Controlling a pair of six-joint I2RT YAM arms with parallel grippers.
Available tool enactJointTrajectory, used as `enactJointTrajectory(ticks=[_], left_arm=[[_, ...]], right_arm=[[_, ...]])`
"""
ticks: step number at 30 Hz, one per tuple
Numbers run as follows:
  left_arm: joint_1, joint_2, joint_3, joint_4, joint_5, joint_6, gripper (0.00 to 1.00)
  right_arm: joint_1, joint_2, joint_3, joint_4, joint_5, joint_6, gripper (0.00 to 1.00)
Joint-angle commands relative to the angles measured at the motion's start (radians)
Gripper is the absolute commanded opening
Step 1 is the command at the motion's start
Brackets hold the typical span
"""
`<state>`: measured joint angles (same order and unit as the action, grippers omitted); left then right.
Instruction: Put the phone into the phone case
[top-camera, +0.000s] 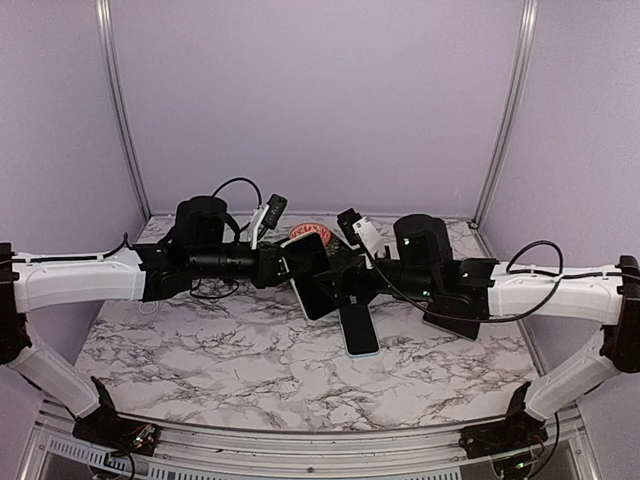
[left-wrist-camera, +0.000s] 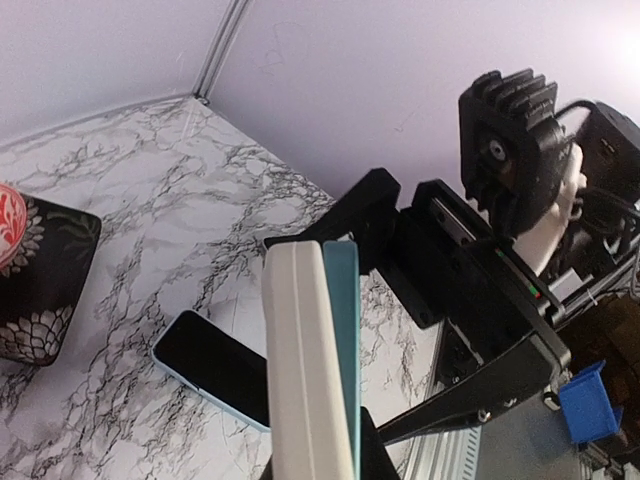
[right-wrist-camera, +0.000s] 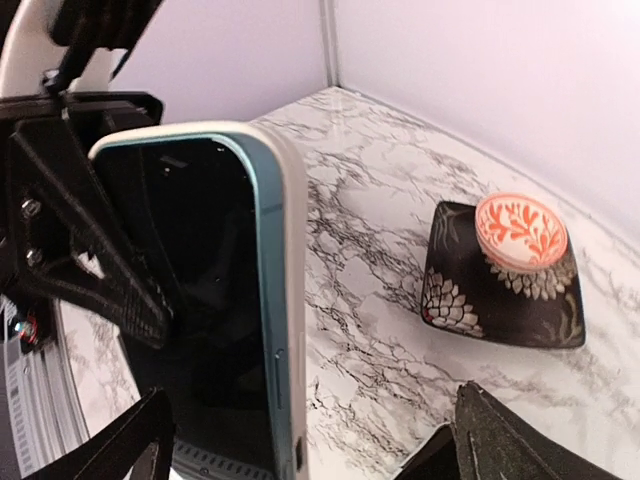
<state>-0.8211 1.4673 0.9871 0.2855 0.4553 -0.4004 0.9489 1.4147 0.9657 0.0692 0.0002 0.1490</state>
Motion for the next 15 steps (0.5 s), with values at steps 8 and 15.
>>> enactJointTrajectory(ticks=[8, 15], left_arm=[[-0.092, -0.158, 0.135, -0.212, 0.093, 0.43, 0.0], [-0.153, -0.176, 0.156, -0.21, 0.121, 0.454, 0.0]], right_arm=[[-0.105, -0.23, -0.015, -0.179, -0.654, -0.598, 0.99], [-0.106, -0.159, 0.04, -0.271, -0.795, -0.639, 0.69]])
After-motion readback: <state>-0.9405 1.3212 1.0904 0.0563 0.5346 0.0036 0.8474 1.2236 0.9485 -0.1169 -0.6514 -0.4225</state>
